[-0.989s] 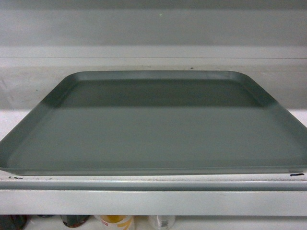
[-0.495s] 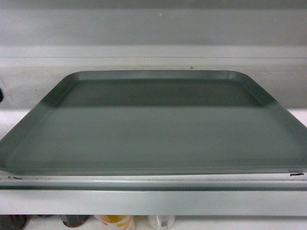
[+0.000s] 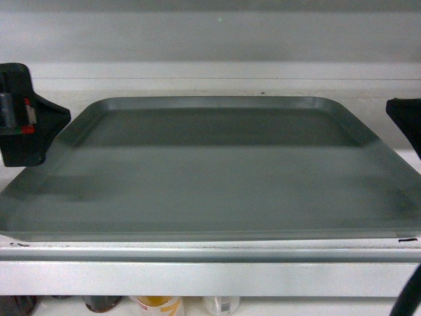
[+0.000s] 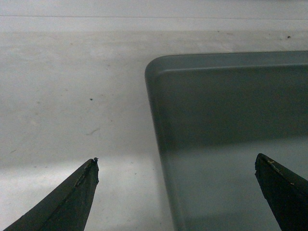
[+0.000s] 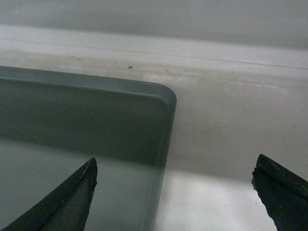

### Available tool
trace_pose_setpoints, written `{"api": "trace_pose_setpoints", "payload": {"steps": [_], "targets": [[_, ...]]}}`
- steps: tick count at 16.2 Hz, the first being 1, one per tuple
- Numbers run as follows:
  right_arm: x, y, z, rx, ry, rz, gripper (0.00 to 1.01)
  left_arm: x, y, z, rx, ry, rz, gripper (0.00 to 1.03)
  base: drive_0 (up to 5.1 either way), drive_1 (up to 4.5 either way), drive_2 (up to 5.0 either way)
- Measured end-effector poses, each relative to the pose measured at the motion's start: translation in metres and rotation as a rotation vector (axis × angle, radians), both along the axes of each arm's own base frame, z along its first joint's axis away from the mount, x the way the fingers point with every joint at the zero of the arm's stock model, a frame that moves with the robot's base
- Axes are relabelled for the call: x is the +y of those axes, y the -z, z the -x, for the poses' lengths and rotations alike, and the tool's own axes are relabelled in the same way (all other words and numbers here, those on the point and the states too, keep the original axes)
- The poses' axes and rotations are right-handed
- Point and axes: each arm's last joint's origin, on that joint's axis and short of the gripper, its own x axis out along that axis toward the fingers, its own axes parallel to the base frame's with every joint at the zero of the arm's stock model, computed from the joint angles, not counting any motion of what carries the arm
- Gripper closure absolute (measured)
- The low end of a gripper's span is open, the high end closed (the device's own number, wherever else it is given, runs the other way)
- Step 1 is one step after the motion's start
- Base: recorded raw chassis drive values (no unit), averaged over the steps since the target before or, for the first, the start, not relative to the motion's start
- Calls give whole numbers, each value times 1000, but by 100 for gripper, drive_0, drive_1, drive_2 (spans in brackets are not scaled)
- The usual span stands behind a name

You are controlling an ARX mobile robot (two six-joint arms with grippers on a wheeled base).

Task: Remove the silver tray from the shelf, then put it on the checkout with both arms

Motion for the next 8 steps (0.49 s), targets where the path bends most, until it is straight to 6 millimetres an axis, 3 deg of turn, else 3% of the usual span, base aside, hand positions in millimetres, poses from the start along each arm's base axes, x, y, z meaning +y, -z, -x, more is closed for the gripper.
{"api": "trace_pose_setpoints", "payload": {"steps": [8], "targets": [[8,17,-34,114,58,9,3,-1,17,-32,87,-3,5,5,0,0,0]]}}
